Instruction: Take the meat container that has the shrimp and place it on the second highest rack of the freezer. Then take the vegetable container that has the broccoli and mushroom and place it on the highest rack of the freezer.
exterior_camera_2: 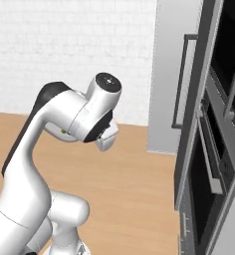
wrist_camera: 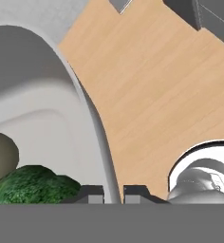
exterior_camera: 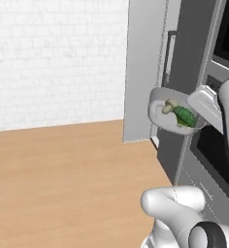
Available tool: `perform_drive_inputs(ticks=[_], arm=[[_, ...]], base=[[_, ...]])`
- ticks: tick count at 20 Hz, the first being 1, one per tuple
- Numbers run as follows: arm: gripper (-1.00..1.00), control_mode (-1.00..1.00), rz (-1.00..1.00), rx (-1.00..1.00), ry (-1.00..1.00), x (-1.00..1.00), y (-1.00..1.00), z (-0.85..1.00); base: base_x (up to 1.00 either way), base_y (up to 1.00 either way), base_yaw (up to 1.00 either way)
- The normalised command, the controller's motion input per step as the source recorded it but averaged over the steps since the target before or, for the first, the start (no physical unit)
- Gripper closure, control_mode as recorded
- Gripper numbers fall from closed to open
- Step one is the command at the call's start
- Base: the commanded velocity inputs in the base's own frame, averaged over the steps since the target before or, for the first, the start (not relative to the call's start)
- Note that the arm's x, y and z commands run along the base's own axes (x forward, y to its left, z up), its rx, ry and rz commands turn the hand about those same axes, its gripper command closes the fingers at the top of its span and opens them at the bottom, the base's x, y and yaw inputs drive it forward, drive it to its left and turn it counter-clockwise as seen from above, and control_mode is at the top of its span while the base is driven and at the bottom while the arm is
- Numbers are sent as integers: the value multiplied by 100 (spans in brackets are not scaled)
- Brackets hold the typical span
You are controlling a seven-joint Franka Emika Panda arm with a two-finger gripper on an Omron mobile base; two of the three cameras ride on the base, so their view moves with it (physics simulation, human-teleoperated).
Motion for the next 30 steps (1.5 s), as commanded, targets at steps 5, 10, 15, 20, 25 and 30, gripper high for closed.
perform_drive_inputs(ticks=[5, 10, 15, 20, 25, 30], arm=[[100, 100, 0, 0, 0, 0, 0, 0], [100, 100, 0, 0, 0, 0, 0, 0], [100, 100, 0, 0, 0, 0, 0, 0], [100, 100, 0, 0, 0, 0, 0, 0], [100, 100, 0, 0, 0, 0, 0, 0], [100, 100, 0, 0, 0, 0, 0, 0]], base=[[100, 21, -11], [100, 35, -37], [100, 51, -41], [100, 68, -25], [82, 44, -30], [65, 33, -55]])
